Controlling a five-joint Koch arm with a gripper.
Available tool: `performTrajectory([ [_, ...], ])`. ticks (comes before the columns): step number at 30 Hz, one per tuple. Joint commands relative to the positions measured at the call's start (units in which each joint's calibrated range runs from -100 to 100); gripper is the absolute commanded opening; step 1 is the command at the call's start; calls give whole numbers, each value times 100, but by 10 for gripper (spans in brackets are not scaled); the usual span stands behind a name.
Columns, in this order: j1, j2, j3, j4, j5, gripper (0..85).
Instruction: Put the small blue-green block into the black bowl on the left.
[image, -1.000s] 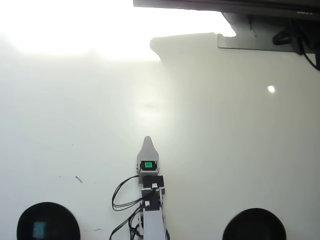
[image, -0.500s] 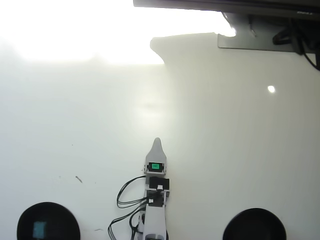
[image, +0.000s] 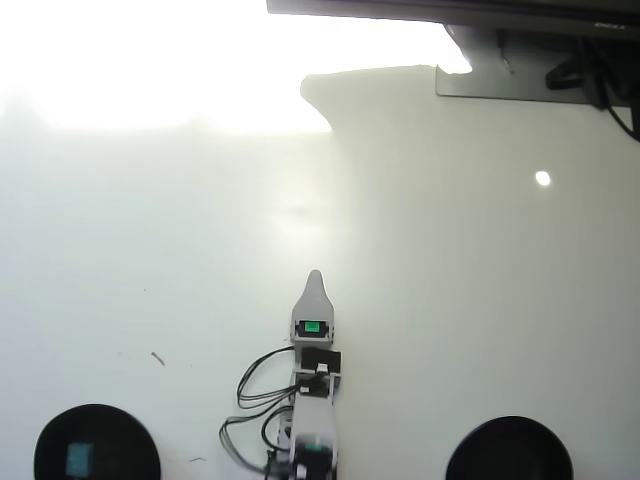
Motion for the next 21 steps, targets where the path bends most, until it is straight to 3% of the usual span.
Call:
performTrajectory([
  [1, -44, 1178, 112, 1281, -49, 498],
  [4, -44, 1703, 75, 1978, -93, 491],
  [10, -44, 1607, 47, 1970, -88, 494],
  [21, 195, -1907, -941, 714, -73, 493],
])
